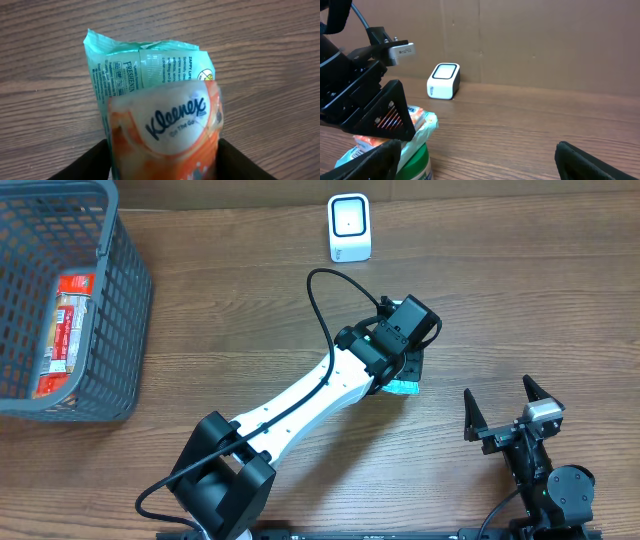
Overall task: Scan the item barcode
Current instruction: 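Lower the bundle onto the table center with left gripper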
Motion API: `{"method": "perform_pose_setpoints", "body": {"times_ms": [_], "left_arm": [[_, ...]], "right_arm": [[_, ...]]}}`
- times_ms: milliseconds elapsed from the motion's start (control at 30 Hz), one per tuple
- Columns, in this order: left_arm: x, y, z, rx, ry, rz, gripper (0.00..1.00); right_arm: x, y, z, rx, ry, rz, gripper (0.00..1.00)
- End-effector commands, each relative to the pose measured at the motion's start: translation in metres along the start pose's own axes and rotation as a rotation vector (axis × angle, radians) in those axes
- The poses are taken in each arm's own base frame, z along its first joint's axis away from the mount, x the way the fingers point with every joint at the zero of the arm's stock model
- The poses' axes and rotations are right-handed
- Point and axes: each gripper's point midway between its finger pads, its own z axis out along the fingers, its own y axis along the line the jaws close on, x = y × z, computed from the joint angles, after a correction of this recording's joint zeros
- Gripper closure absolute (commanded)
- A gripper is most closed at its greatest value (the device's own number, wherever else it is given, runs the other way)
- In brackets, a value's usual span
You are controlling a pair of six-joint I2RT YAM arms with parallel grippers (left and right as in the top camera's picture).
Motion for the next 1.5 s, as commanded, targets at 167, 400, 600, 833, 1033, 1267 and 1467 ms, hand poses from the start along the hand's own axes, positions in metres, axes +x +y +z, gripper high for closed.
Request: {"method": "perform_pose_setpoints", "body": {"times_ms": [167,400,600,833,1033,1267,1467], "left_arm": [[-0.006,-0.003,-0.009,0.004,-0.029,0.001,0.44],[-0.008,-0.004,-0.013,0.010,-0.038,0.001,0.47],[-0.014,-0.004,-0.022,0.016,-0.066,0.001,0.52],[-0.016,-0.005,-0.027,0.022,-0.075,0.002,0.58],[-0.023,0.015,-0.027,-0.058,-0.103,0.010,0.59],[-0.020,0.068,-0.027,-0.175,-0.027,-0.059,0.63],[-0.007,0.093,-0.029,-0.231,0.053,-0.088,0.64]], "right_arm": [[0.002,-0.001,0.000,0.003,-0.002,-0.005,0.00],[0.002,-0.001,0.000,0.003,-0.002,-0.005,0.00],[0.002,-0.001,0.000,0.003,-0.001,-0.005,0.00],[0.002,-0.001,0.000,0.003,-0.002,-0.005,0.00],[0.002,-0.001,0.000,0.003,-0.002,-0.005,0.00],[0.002,-0.001,0.000,0.003,-0.002,-0.005,0.00],[0.002,-0.001,0.000,0.003,-0.001,-0.005,0.00]]}}
